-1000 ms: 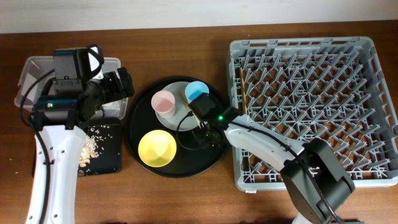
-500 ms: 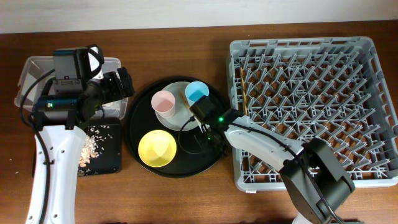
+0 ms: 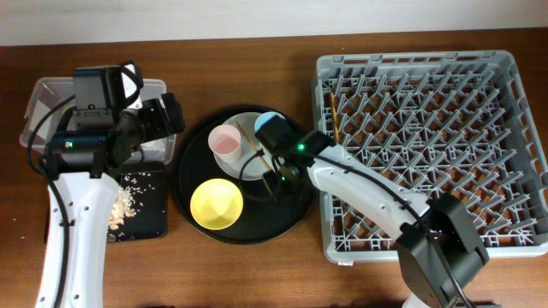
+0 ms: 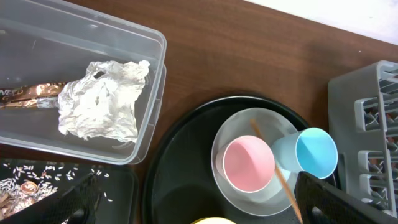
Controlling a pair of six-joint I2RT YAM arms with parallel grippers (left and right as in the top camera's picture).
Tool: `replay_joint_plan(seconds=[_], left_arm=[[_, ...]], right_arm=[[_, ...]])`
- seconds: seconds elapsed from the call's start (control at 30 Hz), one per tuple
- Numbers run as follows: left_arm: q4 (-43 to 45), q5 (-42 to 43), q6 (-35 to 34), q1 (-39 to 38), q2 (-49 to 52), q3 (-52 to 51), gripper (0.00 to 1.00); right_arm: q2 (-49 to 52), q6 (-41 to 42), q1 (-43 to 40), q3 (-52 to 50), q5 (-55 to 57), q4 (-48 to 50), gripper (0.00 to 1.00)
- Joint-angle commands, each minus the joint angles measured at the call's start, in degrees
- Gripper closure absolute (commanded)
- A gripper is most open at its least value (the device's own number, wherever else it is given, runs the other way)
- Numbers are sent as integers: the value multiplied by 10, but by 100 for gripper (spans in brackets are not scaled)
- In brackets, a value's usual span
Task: Sort waste into correct bins and load items into the dishwasher rack
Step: 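Return right gripper to the tray and grasp the second chopstick, then carry the chopstick with right gripper into the rack's left edge, release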
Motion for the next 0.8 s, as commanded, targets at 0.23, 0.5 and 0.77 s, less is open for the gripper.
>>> replay_joint_plan(seconds=[0.23, 0.5, 0.77], left_arm=[[1, 0, -1, 2, -2, 7, 1], [1, 0, -1, 2, -2, 7, 1], [1, 0, -1, 2, -2, 7, 1]], right_arm=[[-46, 71, -25, 185, 38, -117, 96], [-80, 112, -144, 193, 83, -232, 96], [-78, 107, -192, 124, 74, -235, 96]])
